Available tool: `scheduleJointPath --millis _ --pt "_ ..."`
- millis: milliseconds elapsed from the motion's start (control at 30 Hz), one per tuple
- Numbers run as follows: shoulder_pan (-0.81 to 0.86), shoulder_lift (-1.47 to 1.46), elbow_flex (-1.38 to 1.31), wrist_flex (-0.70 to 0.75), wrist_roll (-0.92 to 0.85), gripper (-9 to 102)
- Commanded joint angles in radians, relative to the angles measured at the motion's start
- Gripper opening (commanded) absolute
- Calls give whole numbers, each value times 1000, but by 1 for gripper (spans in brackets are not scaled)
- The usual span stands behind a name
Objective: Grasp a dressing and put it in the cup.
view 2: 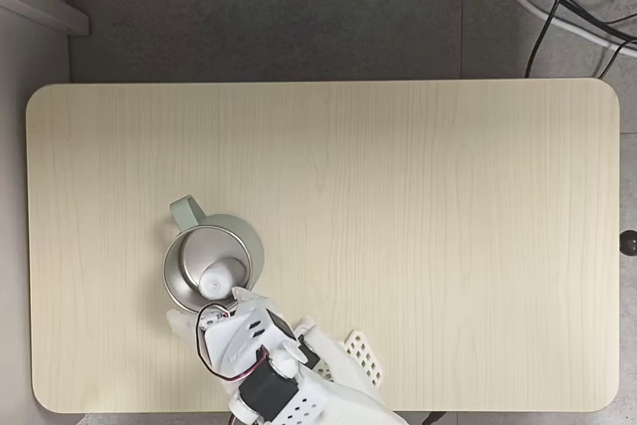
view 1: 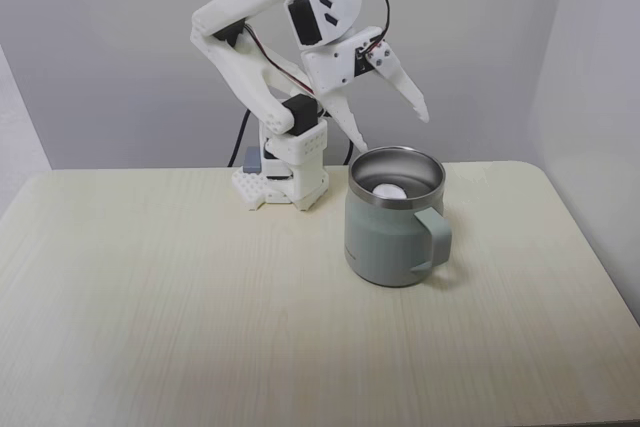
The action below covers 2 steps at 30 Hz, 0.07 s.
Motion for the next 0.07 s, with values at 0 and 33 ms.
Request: scheduleJointPath --millis 0,33 --pt "5 17 34 5 -8 31" --pt "2 20 34 6 -6 31"
